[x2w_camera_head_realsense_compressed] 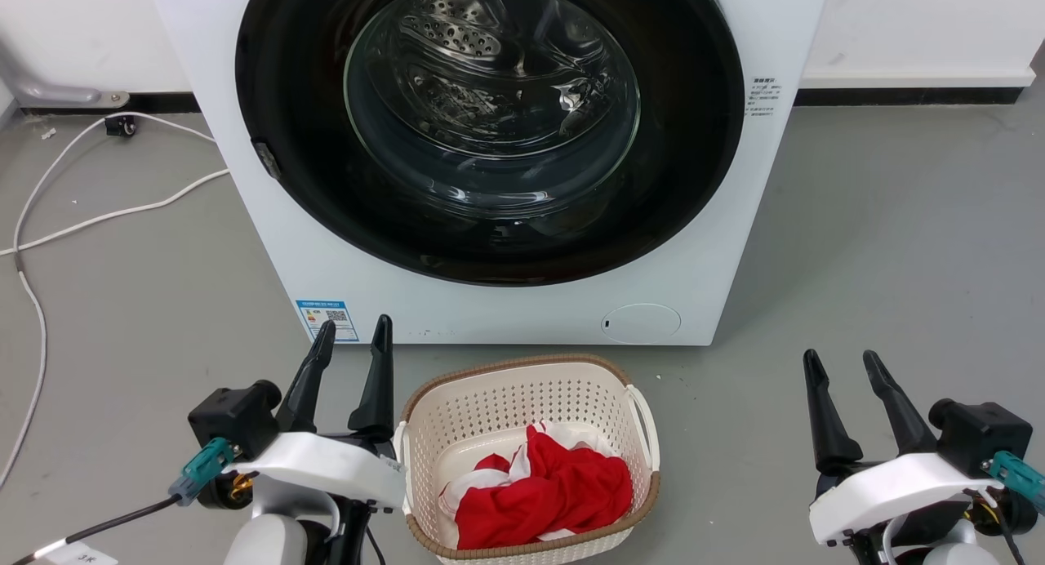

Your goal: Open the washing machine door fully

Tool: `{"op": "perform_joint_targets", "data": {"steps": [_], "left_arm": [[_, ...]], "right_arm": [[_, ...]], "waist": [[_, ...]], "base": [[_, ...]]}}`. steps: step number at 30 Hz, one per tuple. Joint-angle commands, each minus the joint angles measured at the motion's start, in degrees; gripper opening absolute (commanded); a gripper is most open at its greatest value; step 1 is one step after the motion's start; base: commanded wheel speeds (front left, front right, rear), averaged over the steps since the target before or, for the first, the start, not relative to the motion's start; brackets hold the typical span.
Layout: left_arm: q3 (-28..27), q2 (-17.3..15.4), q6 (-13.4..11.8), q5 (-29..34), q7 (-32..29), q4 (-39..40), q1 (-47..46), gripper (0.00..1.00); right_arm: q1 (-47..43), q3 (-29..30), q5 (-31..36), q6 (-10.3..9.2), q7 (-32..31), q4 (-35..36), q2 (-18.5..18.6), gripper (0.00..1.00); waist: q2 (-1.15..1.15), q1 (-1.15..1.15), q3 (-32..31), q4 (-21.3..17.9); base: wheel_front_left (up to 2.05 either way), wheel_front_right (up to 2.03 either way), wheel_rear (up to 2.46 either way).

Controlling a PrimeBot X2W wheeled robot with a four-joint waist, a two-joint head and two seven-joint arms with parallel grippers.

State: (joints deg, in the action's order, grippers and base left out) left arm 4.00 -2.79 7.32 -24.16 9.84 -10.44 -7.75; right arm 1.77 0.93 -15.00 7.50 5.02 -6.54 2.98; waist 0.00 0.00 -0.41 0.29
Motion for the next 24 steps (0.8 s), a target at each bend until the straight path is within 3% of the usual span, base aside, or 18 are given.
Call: {"op": "perform_joint_targets", "data": {"steps": [1,24], "left_arm": [[0.31,-0.15,-0.02,1.62,0.59,0.30,-1.52,1.00],[1.83,-0.14,-0.78,13.24,3.36,-1.11,-1.75,1.00]], "right_arm": [[-0.02,-0.19,1.71,-0.02,0.21,0.70,-0.06,1.00],[1.02,-0.44,12.84,-0.02,1.59,1.02,-0.13,1.00]], "waist": [[0.00,0.00,0.02,0.04],[0.00,0.00,0.14,0.60]], "base": [[0.00,0.00,0.00],[0.00,0.00,0.00]]}}
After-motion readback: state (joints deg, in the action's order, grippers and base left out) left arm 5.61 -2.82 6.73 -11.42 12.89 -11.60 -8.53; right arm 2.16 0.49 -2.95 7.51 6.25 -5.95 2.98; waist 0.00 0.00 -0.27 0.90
